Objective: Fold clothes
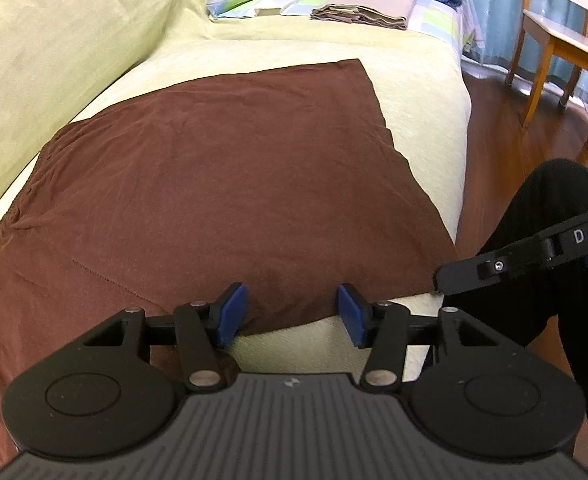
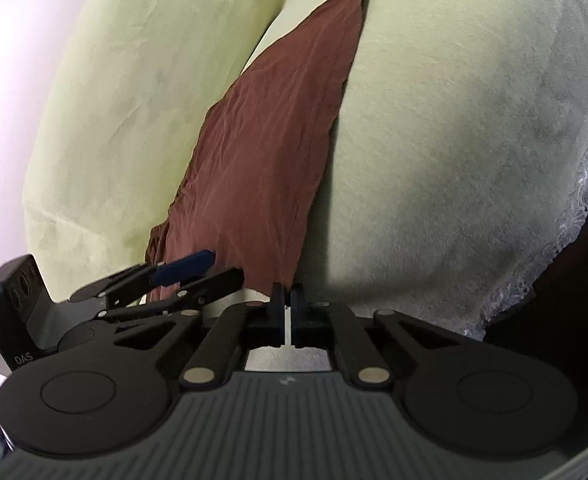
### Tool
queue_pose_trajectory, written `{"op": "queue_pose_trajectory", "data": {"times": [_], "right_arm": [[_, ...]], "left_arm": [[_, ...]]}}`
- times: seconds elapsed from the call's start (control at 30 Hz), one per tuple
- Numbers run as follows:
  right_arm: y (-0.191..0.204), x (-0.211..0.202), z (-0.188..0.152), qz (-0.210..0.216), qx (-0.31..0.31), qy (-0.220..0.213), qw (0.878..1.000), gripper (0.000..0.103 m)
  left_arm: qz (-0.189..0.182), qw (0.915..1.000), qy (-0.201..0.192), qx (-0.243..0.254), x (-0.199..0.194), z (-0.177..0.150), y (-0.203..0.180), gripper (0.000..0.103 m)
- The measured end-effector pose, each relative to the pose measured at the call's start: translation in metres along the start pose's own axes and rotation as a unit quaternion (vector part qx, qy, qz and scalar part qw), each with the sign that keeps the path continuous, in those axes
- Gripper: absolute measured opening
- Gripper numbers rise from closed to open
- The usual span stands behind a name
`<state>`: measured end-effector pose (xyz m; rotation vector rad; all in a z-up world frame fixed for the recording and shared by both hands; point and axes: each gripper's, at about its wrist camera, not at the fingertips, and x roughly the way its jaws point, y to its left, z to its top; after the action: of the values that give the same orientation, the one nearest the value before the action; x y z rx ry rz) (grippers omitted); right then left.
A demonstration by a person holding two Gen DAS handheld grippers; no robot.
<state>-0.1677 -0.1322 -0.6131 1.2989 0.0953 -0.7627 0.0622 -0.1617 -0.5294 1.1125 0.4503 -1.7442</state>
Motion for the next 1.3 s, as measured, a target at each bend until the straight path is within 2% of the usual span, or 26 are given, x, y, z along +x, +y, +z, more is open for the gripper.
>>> {"op": "queue_pose_trajectory", "data": {"times": [0.3, 0.37, 0.4, 0.43, 0.6, 0.8, 1.07, 1.13, 1.2, 1.3], "right_arm": [[0.009, -0.001, 0.0, -0.049, -0.05, -0.01, 0.997, 0.004], [0.013, -0.005, 0.0, -0.068, -0.066, -0.023, 0.995, 0.013], [0.017, -0.008, -0.001, -0.084, -0.084, -0.036, 0.992, 0.021], [0.02, -0.011, -0.001, -0.092, -0.097, -0.045, 0.99, 0.022], [0.043, -0.016, 0.004, -0.1, -0.162, -0.078, 0.979, 0.022], [0.067, 0.002, 0.019, -0.076, -0.212, -0.077, 0.971, 0.022], [0.058, 0.021, 0.033, -0.077, -0.209, -0.045, 0.974, 0.02], [0.055, 0.019, 0.037, -0.089, -0.213, -0.056, 0.971, 0.017], [0.054, 0.014, 0.041, -0.107, -0.208, -0.074, 0.969, 0.017], [0.058, 0.009, 0.047, -0.109, -0.214, -0.087, 0.967, 0.02]], "left_arm": [[0.003, 1.0, 0.004, -0.008, 0.001, 0.002, 0.0, 0.059], [0.004, 0.9999, 0.0, -0.009, 0.001, 0.0, -0.001, 0.059], [0.004, 0.9999, -0.002, -0.01, 0.001, 0.0, -0.001, 0.06], [0.003, 0.9999, -0.004, -0.011, 0.001, -0.001, -0.001, 0.06], [0.002, 0.9999, -0.007, -0.01, 0.001, -0.002, -0.001, 0.06], [0.001, 0.9999, -0.011, -0.013, 0.0, -0.004, -0.001, 0.061], [-0.003, 0.9998, -0.015, -0.013, 0.0, -0.004, 0.001, 0.062], [-0.004, 0.9998, -0.016, -0.014, 0.0, -0.005, 0.001, 0.063], [-0.003, 0.9997, -0.019, -0.015, -0.001, -0.005, 0.0, 0.063], [0.004, 0.9989, -0.03, -0.036, -0.011, -0.006, 0.004, 0.063]]}}
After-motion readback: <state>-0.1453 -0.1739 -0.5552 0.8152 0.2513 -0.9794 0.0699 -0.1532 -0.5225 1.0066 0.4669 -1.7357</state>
